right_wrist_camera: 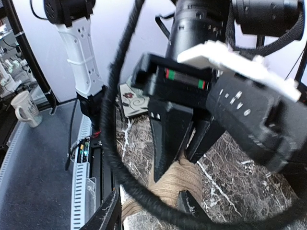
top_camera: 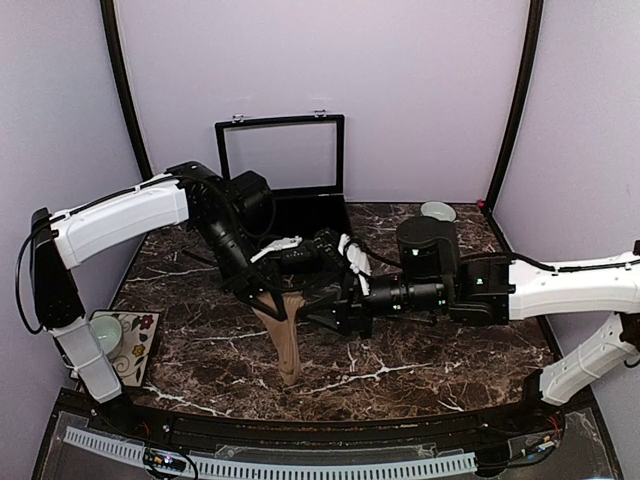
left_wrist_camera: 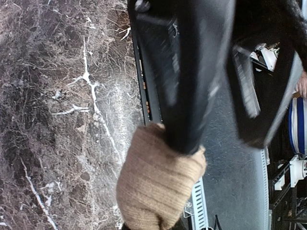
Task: Roll the socks
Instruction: Roll the sock.
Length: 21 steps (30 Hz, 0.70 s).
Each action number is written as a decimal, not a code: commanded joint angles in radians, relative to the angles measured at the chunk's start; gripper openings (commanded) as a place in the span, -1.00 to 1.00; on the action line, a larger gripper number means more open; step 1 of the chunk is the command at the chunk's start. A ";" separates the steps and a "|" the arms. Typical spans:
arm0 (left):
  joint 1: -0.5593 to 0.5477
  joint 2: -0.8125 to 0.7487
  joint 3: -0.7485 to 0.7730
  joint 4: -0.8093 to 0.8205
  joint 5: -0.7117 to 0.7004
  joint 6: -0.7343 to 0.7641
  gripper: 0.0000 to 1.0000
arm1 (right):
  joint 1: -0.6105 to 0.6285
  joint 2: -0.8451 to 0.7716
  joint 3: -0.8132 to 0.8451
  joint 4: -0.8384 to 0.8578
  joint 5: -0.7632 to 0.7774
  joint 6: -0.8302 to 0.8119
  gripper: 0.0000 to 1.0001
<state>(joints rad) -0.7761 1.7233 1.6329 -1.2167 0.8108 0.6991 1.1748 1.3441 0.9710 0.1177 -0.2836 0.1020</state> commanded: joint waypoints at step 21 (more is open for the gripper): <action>0.008 0.033 0.015 -0.190 0.109 0.101 -1.00 | 0.072 0.134 0.078 -0.018 0.400 -0.090 -0.20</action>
<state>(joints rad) -0.7654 1.7531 1.6337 -1.3415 0.8558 0.7525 1.2430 1.4750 1.0321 0.1089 0.0151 0.0326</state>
